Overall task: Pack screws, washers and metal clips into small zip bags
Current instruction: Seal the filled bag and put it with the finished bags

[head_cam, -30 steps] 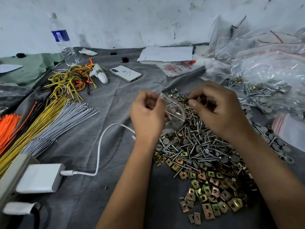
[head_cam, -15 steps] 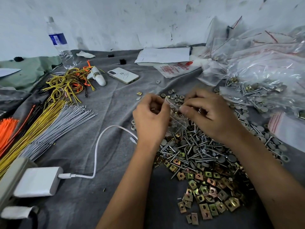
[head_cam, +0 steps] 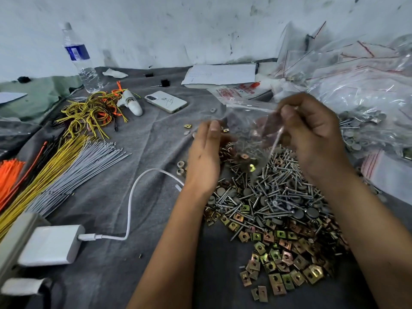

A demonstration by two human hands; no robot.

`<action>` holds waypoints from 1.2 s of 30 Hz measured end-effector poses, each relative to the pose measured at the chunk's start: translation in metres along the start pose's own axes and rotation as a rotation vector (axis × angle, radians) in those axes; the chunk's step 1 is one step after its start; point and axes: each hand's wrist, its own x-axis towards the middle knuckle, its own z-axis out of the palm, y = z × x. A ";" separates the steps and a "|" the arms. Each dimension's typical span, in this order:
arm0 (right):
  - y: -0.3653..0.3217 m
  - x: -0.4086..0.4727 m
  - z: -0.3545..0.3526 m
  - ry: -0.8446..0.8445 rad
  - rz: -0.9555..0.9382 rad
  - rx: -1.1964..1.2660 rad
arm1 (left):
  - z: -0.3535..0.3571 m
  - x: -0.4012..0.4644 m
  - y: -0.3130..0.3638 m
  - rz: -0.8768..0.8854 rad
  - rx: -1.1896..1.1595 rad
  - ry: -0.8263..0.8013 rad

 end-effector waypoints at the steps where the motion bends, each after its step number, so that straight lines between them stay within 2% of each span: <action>1: -0.001 0.001 -0.001 0.033 0.018 0.049 | 0.002 -0.001 0.000 0.005 -0.038 -0.076; 4: -0.001 0.004 -0.005 0.109 0.046 0.081 | 0.009 -0.004 -0.001 0.043 0.019 -0.220; 8: -0.001 0.005 -0.005 0.130 0.050 0.125 | 0.015 -0.004 -0.006 0.074 0.179 -0.270; 10: 0.002 0.005 -0.006 0.165 0.073 0.117 | 0.015 -0.003 -0.006 0.050 0.136 -0.264; 13: 0.008 0.006 -0.009 0.233 0.210 0.086 | 0.016 -0.003 -0.007 -0.034 -0.003 -0.264; 16: 0.015 0.004 -0.011 0.197 0.342 -0.056 | 0.016 -0.002 -0.006 -0.118 -0.118 -0.271; 21: 0.015 0.002 -0.011 0.178 0.364 -0.002 | 0.013 -0.006 -0.002 -0.103 -0.146 -0.376; 24: 0.015 0.002 -0.012 0.140 0.373 -0.030 | 0.013 -0.005 -0.001 -0.016 -0.109 -0.325; 31: 0.020 -0.001 -0.006 -0.028 0.395 -0.111 | 0.013 0.000 -0.005 -0.036 -0.139 -0.052; 36: 0.027 0.000 -0.010 0.013 0.344 -0.230 | 0.013 0.001 -0.005 -0.021 -0.173 0.022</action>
